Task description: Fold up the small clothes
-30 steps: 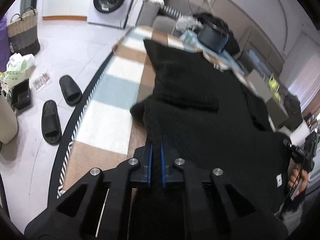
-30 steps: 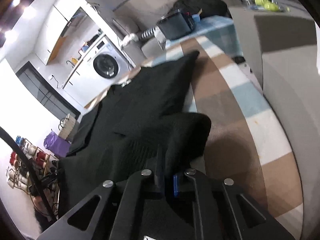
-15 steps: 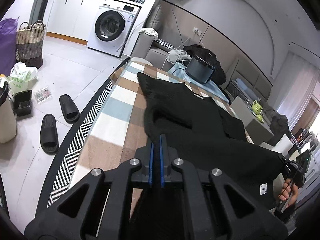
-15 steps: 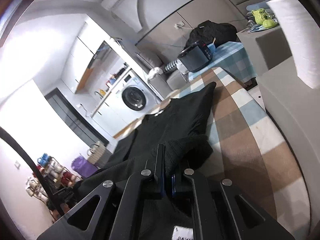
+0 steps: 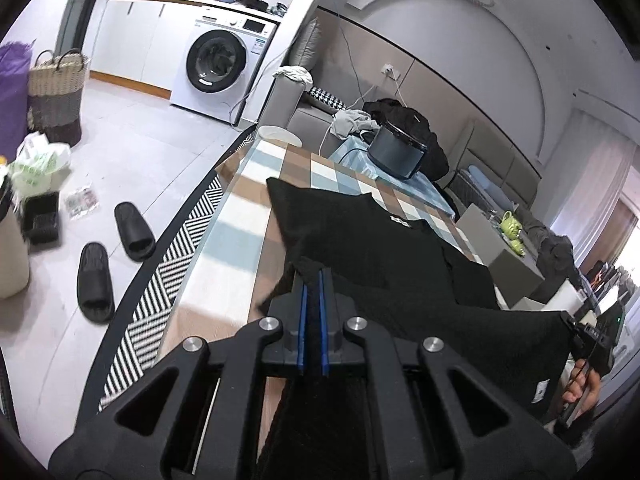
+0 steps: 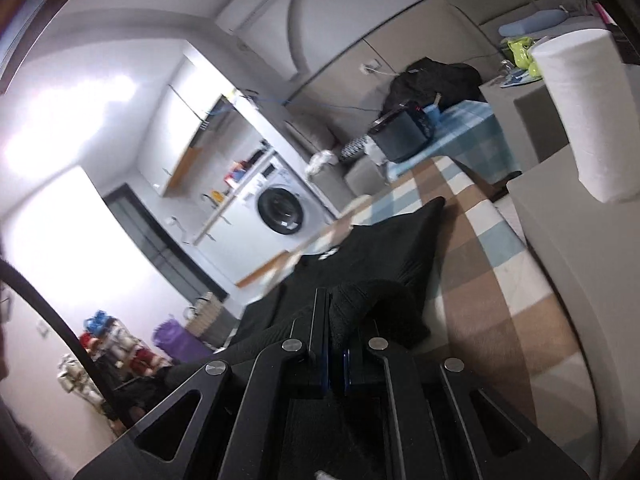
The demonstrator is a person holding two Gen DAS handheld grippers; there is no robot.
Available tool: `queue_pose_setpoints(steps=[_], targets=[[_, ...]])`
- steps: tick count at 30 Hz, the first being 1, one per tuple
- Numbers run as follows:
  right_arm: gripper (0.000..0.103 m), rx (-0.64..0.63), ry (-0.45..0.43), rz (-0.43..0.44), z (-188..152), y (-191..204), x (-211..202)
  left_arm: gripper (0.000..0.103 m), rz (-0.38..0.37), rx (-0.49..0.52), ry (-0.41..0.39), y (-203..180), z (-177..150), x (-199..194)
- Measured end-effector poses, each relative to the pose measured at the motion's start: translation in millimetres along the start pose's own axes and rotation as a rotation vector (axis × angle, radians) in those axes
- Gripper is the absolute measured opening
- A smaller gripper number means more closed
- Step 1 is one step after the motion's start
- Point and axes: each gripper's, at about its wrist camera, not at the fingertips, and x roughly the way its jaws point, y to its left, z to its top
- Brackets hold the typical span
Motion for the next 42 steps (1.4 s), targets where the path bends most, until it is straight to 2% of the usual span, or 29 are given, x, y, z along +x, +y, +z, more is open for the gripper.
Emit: queue_pose_setpoints(steps=[3, 5, 8, 10, 11, 12, 13, 14, 15, 16, 17, 18, 23, 25, 27, 29, 30, 31, 33, 37, 42], targets=[[0.004, 0.005, 0.015, -0.08, 17, 0, 32, 0.003, 0.02, 0.0, 0.024, 3, 24, 42], [0.004, 0.05, 0.029, -0.166, 28, -7, 58, 0.003, 0.018, -0.021, 0.047, 8, 36, 68], [0.005, 0.064, 0.044, -0.217, 38, -16, 87, 0.003, 0.05, -0.027, 0.104, 12, 46, 107], [0.009, 0.04, 0.074, -0.284, 40, -19, 105, 0.004, 0.092, -0.023, 0.177, 16, 46, 130], [0.015, 0.031, 0.123, -0.309, 40, -22, 116, 0.006, 0.099, -0.025, 0.204, 18, 45, 138], [0.02, 0.027, 0.17, -0.335, 38, -25, 123, 0.015, 0.109, -0.024, 0.221, 20, 43, 143], [0.029, 0.026, 0.203, -0.354, 36, -27, 125, 0.031, 0.133, -0.02, 0.231, 21, 42, 145], [0.03, 0.021, 0.222, -0.364, 33, -31, 124, 0.039, 0.156, -0.022, 0.229, 23, 40, 143], [0.033, 0.021, 0.22, -0.366, 30, -35, 120, 0.054, 0.16, -0.031, 0.221, 26, 36, 141], [0.043, 0.024, 0.221, -0.366, 27, -39, 115, 0.057, 0.158, -0.041, 0.219, 27, 34, 140], [0.051, 0.031, 0.225, -0.365, 23, -42, 111, 0.057, 0.144, -0.044, 0.23, 28, 32, 141], [0.053, 0.043, 0.238, -0.358, 20, -47, 109, 0.057, 0.136, -0.043, 0.246, 28, 29, 143], [0.053, 0.029, 0.313, -0.304, 9, -49, 127, 0.057, 0.107, -0.007, 0.334, 11, 15, 168], [0.053, 0.0, 0.313, -0.299, 6, -42, 133, 0.057, 0.105, 0.022, 0.346, 2, 12, 172], [0.05, -0.029, 0.322, -0.297, 5, -35, 141, 0.057, 0.123, 0.068, 0.355, -6, 9, 177], [0.044, -0.053, 0.33, -0.325, 4, -32, 148, 0.046, 0.127, 0.083, 0.367, -8, 5, 182], [0.04, -0.051, 0.338, -0.336, 3, -32, 151, 0.031, 0.124, 0.085, 0.374, -8, 4, 182], [0.034, -0.045, 0.349, -0.347, 2, -35, 153, 0.029, 0.12, 0.088, 0.387, -8, 1, 184], [0.028, -0.047, 0.357, -0.351, 0, -36, 153, 0.024, 0.118, 0.11, 0.375, -9, -2, 181], [0.022, -0.062, 0.366, -0.341, -5, -34, 148, 0.022, 0.12, 0.14, 0.383, -13, -8, 174], [0.022, -0.064, 0.381, -0.345, -10, -32, 141, 0.023, 0.117, 0.123, 0.382, -11, -18, 156]])
